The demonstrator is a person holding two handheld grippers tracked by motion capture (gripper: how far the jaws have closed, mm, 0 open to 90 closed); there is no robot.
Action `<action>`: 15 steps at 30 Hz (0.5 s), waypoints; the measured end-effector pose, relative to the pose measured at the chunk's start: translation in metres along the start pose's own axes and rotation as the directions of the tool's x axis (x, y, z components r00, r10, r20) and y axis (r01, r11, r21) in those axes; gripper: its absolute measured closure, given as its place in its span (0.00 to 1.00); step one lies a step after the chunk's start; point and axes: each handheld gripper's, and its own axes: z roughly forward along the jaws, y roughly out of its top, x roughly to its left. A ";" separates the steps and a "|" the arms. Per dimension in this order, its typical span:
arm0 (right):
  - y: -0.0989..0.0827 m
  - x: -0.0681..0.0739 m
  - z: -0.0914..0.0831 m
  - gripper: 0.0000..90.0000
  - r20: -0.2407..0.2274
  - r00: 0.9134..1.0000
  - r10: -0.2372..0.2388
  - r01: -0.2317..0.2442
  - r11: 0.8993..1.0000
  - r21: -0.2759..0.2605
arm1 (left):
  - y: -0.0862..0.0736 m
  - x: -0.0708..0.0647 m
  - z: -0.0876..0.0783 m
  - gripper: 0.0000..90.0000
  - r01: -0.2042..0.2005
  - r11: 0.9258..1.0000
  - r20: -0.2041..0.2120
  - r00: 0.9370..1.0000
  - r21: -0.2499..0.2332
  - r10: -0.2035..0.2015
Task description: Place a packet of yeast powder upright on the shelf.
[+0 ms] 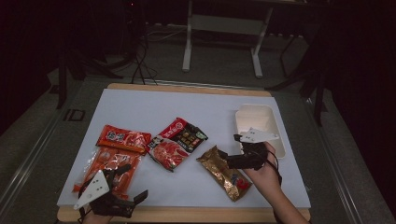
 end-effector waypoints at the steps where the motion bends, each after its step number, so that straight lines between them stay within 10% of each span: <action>1: 0.000 -0.001 0.004 0.17 0.005 1.000 0.002 -0.002 1.000 0.009 | 0.000 0.000 0.000 0.00 0.001 1.000 0.000 1.000 0.001 -0.001; 15: -0.007 -0.015 0.043 0.23 0.009 0.998 0.058 -0.059 0.995 0.085 | -0.001 -0.001 0.001 0.00 -0.007 1.000 0.006 1.000 0.012 0.007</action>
